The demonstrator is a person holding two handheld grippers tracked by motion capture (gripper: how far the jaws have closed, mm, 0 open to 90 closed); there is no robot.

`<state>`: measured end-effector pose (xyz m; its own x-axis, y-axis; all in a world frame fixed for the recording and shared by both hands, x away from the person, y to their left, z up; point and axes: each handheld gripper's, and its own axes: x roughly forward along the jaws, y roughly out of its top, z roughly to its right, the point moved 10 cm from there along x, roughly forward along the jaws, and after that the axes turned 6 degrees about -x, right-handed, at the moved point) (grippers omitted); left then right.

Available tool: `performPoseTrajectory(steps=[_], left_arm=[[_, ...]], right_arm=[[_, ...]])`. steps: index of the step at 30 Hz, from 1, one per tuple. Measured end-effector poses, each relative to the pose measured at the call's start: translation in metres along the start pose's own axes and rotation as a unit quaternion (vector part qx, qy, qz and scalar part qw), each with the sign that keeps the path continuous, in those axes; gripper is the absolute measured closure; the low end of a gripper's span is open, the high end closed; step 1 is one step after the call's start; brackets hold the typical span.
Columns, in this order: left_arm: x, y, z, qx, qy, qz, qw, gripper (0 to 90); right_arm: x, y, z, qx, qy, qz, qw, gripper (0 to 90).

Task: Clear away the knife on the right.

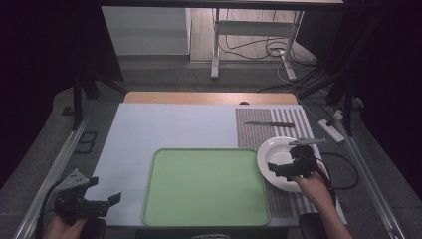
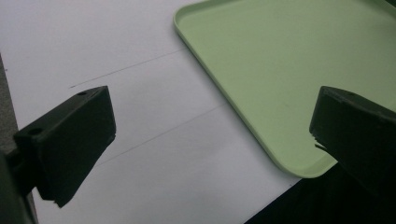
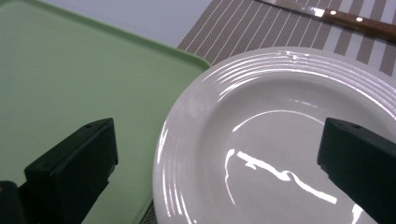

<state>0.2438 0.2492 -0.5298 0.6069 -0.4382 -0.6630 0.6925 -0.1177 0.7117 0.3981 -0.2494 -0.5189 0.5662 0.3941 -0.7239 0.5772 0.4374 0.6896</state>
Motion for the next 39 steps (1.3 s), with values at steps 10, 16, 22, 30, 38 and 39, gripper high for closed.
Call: performPoseTrajectory(steps=[10,16,22,30,38,39], left_arm=[[0.000,0.000,0.000,-0.003,-0.001,0.000,1.0000,0.0],[0.000,0.000,-0.001,-0.004,-0.003,0.001,1.0000,0.0],[0.000,0.000,-0.001,-0.005,-0.004,0.001,1.0000,0.0],[0.000,0.000,-0.001,-0.005,-0.004,0.001,1.0000,0.0],[0.000,0.000,-0.001,-0.006,-0.005,0.001,1.0000,0.0],[0.000,0.000,-0.001,-0.007,-0.006,0.001,1.0000,0.0]], right_arm=[[0.019,0.016,0.016,-0.006,-0.014,-0.008,0.9999,0.0],[0.032,0.025,0.025,-0.006,-0.018,-0.010,0.9998,0.0],[0.045,0.031,0.037,-0.001,-0.024,-0.018,0.9996,0.0],[0.056,0.039,0.050,0.007,-0.029,-0.021,0.9993,0.0],[0.072,0.047,0.066,0.011,-0.042,-0.031,0.9986,0.0],[0.073,0.048,0.068,0.010,-0.042,-0.032,0.9986,0.0]])
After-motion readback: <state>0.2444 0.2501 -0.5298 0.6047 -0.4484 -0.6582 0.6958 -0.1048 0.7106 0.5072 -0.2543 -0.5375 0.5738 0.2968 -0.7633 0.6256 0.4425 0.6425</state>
